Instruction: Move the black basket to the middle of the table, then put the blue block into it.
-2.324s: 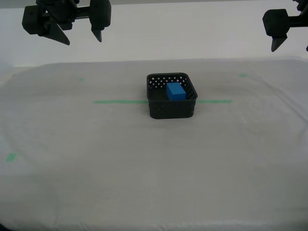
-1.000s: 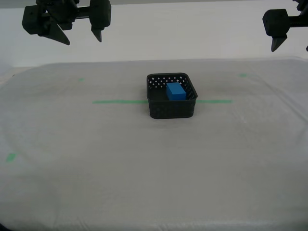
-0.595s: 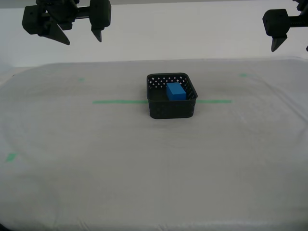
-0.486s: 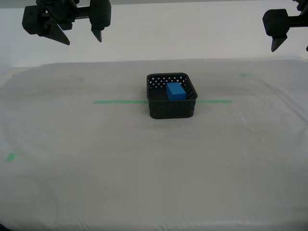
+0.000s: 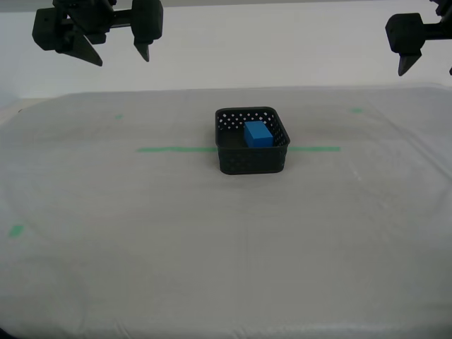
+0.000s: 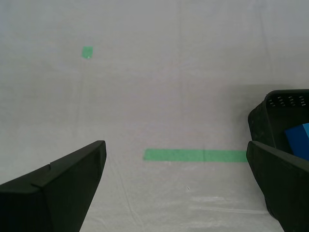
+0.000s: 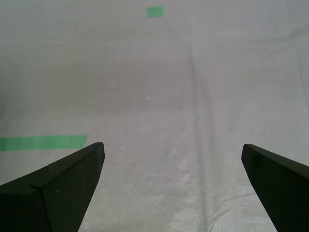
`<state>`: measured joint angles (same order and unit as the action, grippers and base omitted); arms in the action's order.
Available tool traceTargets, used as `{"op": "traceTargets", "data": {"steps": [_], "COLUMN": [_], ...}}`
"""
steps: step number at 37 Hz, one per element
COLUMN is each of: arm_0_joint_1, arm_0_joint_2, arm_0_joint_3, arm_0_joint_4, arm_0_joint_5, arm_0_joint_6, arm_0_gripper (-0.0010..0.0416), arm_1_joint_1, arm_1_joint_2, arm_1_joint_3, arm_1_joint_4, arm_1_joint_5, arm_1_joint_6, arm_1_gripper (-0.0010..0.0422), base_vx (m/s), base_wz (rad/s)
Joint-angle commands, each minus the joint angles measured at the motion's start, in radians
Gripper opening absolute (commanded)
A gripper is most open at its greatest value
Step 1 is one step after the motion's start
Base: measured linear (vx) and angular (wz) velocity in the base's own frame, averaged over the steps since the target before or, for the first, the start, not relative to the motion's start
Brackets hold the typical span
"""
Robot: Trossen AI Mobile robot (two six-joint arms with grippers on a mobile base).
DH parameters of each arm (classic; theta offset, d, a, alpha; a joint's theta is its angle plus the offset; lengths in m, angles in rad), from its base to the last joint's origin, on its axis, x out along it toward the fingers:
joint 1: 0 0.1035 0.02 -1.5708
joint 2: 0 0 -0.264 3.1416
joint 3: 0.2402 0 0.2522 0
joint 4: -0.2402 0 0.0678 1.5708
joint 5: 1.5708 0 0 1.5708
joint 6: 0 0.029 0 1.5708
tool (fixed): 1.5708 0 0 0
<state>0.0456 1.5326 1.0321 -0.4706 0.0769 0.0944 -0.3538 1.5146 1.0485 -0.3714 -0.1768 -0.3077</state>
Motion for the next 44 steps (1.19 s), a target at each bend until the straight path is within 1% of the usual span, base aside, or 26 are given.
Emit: {"op": "traceTargets", "data": {"steps": [1,44], "arm_0_joint_1": [0.0,0.0], "arm_0_joint_2": [0.0,0.0], "arm_0_joint_3": [0.001,0.001], "arm_0_joint_4": [0.002,0.002], "arm_0_joint_5": [0.002,0.002], "arm_0_joint_6": [0.002,0.002], "arm_0_gripper": [0.0399,0.0399], "arm_1_joint_1": [0.0,0.0], "arm_1_joint_2": [-0.001,-0.001], "arm_1_joint_3": [0.0,0.0], "arm_1_joint_4": [0.001,0.001], "arm_1_joint_5": [0.003,0.003], "arm_1_joint_6": [0.003,0.003], "arm_1_gripper": [0.04,0.04], "base_vx": [0.0,0.0], "base_wz": [0.0,0.0]}}
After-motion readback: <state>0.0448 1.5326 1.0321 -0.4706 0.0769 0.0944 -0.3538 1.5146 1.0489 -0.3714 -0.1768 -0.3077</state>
